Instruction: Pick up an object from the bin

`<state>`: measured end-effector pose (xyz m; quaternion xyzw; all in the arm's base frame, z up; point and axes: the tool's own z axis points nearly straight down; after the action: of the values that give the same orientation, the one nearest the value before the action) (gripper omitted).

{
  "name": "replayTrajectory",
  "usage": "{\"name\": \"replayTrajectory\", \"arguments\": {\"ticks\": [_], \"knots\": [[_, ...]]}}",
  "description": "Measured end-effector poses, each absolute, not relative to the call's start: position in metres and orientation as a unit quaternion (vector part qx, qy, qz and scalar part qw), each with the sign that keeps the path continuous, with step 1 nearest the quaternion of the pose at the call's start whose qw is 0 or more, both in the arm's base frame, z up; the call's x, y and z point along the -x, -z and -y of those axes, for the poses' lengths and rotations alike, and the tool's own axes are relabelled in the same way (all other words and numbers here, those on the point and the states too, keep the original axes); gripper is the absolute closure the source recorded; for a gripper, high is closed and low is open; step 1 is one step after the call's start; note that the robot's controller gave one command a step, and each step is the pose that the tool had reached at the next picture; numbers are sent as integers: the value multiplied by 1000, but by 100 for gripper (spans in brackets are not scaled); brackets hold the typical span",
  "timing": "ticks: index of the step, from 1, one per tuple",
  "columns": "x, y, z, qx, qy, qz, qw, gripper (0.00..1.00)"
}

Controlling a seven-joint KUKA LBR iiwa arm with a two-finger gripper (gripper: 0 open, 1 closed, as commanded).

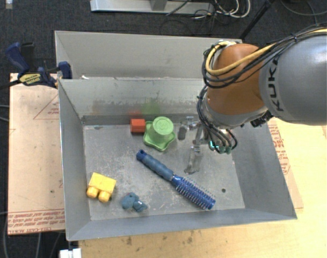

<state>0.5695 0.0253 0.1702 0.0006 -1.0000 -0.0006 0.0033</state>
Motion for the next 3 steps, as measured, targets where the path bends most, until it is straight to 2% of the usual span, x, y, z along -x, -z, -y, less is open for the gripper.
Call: {"name": "replayTrajectory", "arguments": {"ticks": [1, 2, 3], "knots": [[-547, -67, -42, 103, 0, 995, 3, 0], [-529, -101, -47, 139, 1, 990, 0, 0], [-525, -99, -46, 197, 1, 980, 1, 0]]}}
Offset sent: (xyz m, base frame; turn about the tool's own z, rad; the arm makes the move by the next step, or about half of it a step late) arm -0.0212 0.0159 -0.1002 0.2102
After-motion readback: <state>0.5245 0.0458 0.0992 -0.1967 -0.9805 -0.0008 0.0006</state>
